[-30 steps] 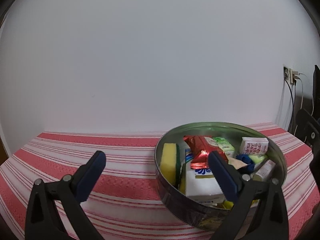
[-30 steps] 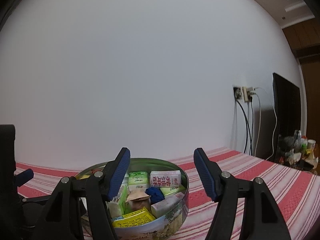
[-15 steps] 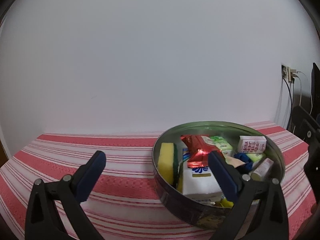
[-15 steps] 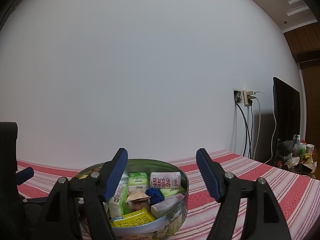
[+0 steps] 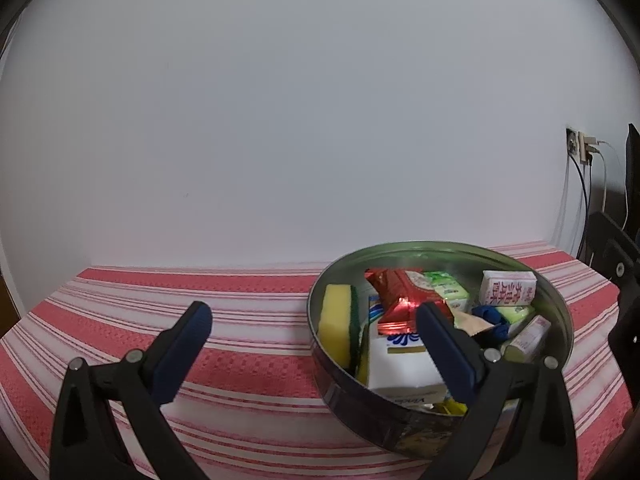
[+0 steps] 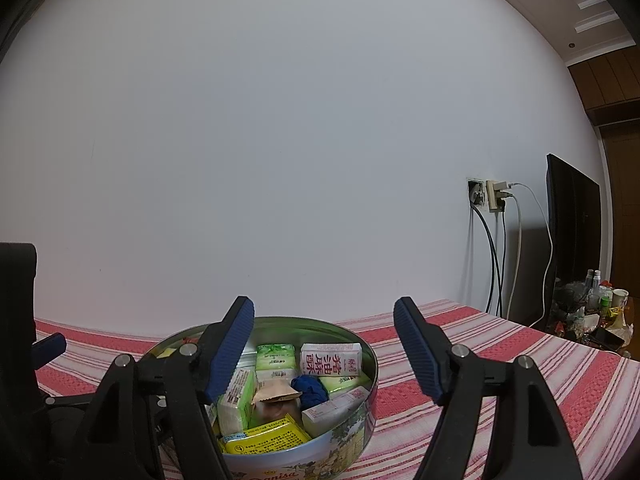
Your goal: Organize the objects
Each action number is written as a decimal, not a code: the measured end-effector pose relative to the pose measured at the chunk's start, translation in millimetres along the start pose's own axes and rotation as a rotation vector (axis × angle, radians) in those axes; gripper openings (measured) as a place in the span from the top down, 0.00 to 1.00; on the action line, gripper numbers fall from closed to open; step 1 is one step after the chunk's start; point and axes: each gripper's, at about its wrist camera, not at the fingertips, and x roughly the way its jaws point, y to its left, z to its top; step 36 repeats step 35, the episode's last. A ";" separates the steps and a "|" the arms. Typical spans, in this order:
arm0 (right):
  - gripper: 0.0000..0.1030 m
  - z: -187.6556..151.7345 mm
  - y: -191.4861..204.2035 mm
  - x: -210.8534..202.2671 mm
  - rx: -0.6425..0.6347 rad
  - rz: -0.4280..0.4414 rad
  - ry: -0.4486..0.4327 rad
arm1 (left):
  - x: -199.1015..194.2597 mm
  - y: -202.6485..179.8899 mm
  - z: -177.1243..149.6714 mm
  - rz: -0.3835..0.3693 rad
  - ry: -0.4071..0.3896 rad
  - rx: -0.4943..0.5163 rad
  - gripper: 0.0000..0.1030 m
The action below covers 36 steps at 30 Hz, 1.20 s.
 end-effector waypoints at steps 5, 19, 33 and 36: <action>0.27 -0.2 0.4 0.1 0.002 -0.002 0.003 | -3.9 3.3 1.0 0.011 -0.002 0.003 0.00; 0.27 -0.8 -2.5 1.2 -0.006 -0.001 0.014 | -17.3 18.4 -0.8 0.005 0.011 -0.005 0.00; 0.27 -1.2 -7.0 3.1 -0.011 0.003 0.020 | -27.2 26.7 0.2 -0.009 0.004 -0.010 0.00; 0.27 -1.2 -8.3 3.3 -0.011 0.003 0.022 | -28.5 26.1 0.4 -0.009 0.000 -0.003 0.00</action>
